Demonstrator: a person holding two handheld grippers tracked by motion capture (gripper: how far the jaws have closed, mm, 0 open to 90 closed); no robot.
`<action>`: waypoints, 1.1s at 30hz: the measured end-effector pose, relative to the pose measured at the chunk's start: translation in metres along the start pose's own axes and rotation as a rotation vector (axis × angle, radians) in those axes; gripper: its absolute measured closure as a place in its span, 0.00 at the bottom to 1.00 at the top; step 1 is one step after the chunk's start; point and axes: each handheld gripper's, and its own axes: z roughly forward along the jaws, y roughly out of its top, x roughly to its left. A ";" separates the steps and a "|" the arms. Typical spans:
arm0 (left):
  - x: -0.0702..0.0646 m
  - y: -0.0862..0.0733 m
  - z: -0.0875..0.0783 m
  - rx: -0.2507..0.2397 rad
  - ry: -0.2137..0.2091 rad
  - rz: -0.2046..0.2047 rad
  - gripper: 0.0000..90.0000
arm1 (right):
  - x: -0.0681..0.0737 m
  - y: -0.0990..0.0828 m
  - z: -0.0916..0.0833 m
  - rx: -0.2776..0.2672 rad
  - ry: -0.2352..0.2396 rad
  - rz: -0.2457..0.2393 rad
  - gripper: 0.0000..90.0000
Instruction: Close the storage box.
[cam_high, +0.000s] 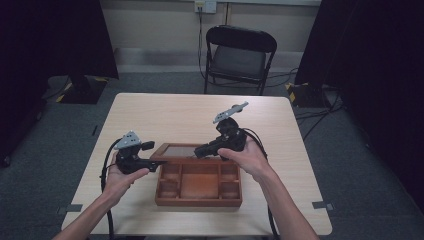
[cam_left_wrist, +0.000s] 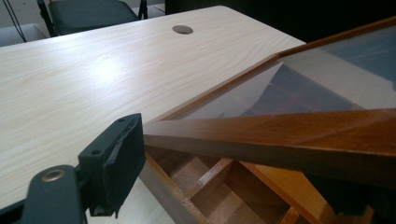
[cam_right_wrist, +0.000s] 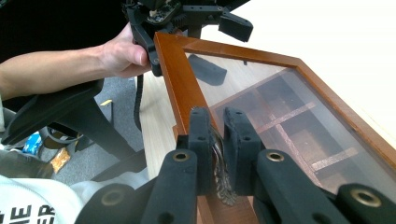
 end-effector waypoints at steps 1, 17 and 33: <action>0.001 -0.001 -0.001 0.004 0.001 0.001 0.20 | 0.000 0.000 0.000 0.000 -0.002 -0.001 0.92; 0.022 -0.014 -0.016 0.021 0.046 -0.061 0.20 | 0.002 -0.003 0.002 0.007 0.001 -0.006 0.92; 0.031 -0.017 -0.022 0.021 0.077 -0.094 0.22 | 0.006 -0.011 0.007 0.028 0.004 -0.032 0.92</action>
